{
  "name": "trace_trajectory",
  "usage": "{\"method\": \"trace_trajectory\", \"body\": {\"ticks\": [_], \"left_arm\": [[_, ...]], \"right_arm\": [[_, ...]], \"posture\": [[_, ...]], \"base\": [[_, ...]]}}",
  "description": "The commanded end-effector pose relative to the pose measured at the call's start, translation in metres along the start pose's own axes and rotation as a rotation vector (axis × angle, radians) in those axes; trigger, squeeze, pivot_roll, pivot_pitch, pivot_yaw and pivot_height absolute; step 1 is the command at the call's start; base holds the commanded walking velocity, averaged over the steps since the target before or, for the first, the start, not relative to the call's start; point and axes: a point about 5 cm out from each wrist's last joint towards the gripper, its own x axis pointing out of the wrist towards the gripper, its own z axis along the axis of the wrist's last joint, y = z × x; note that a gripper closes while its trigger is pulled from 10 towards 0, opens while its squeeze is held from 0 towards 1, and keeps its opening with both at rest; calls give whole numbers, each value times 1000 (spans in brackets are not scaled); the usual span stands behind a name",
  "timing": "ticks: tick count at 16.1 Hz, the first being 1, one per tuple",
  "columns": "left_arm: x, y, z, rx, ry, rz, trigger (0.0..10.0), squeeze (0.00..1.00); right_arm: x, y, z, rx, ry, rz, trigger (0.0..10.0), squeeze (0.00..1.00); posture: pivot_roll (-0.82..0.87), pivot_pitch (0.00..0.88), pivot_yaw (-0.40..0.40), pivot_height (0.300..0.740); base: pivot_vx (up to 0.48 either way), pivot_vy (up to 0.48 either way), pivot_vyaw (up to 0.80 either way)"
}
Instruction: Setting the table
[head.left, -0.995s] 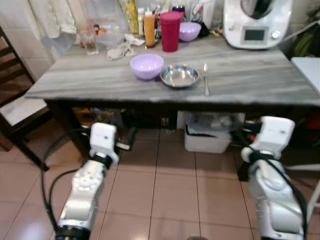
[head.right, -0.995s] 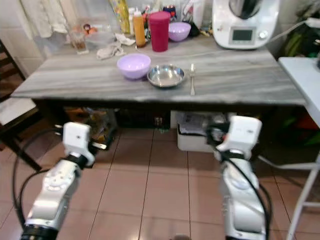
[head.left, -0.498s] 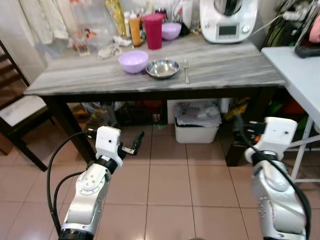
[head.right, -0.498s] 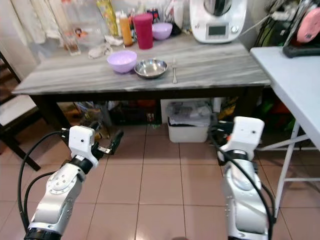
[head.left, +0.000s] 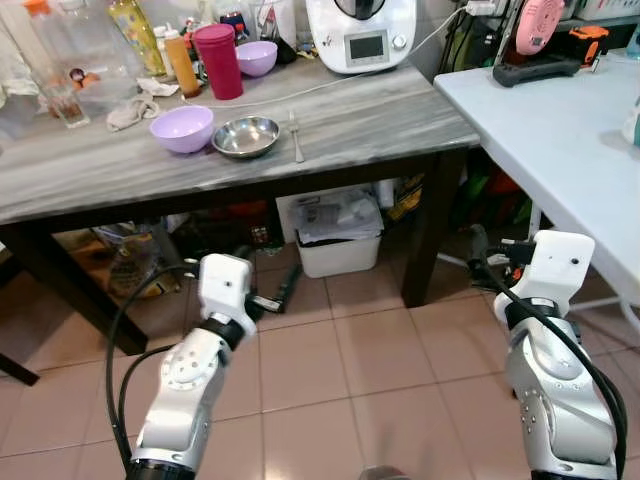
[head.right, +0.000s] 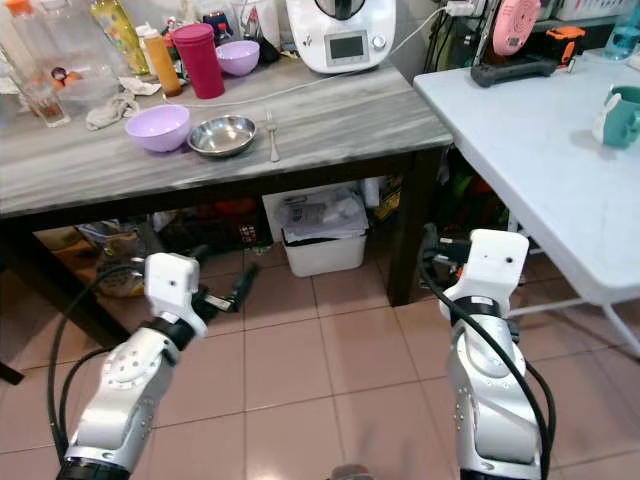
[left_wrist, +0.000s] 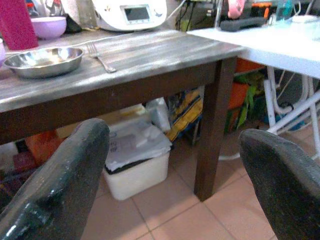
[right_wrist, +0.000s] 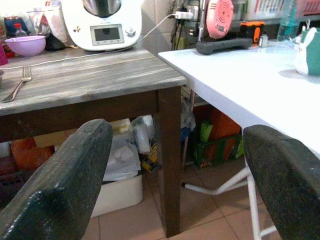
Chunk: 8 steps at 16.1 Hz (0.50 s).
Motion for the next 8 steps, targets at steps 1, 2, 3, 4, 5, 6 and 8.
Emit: {"method": "trace_trajectory", "body": {"ticks": [1, 2, 3, 4, 5, 6, 8], "left_arm": [[-5, 8, -1, 11, 14, 22, 10000, 0], [-4, 8, -1, 10, 15, 22, 10000, 0], [-4, 9, 0, 11, 14, 24, 10000, 0], [-3, 9, 0, 10, 14, 25, 10000, 0], [-2, 8, 1, 9, 11, 26, 10000, 0], [-2, 7, 2, 8, 10, 24, 10000, 0], [-2, 6, 2, 6, 11, 20, 10000, 0]], "right_arm": [[1, 9, 0, 12, 0, 27, 10000, 0], [1, 10, 0, 5, 0, 32, 10000, 0], [1, 12, 1, -10, -4, 43, 10000, 0], [1, 13, 1, -14, -5, 48, 10000, 0], [2, 13, 1, -11, -5, 46, 10000, 0], [2, 13, 1, -10, -7, 45, 10000, 0], [3, 13, 1, -9, -7, 42, 10000, 0]], "posture": [[-332, 69, 69, 740], [-332, 69, 69, 740], [-327, 72, 69, 740], [-325, 73, 70, 740], [-324, 73, 72, 740], [-324, 73, 73, 740], [-322, 72, 74, 740]], "base": [[0, -274, 0], [0, -274, 0], [0, -274, 0], [0, -277, 0], [0, -274, 525], [0, -274, 544], [0, -276, 534]]}}
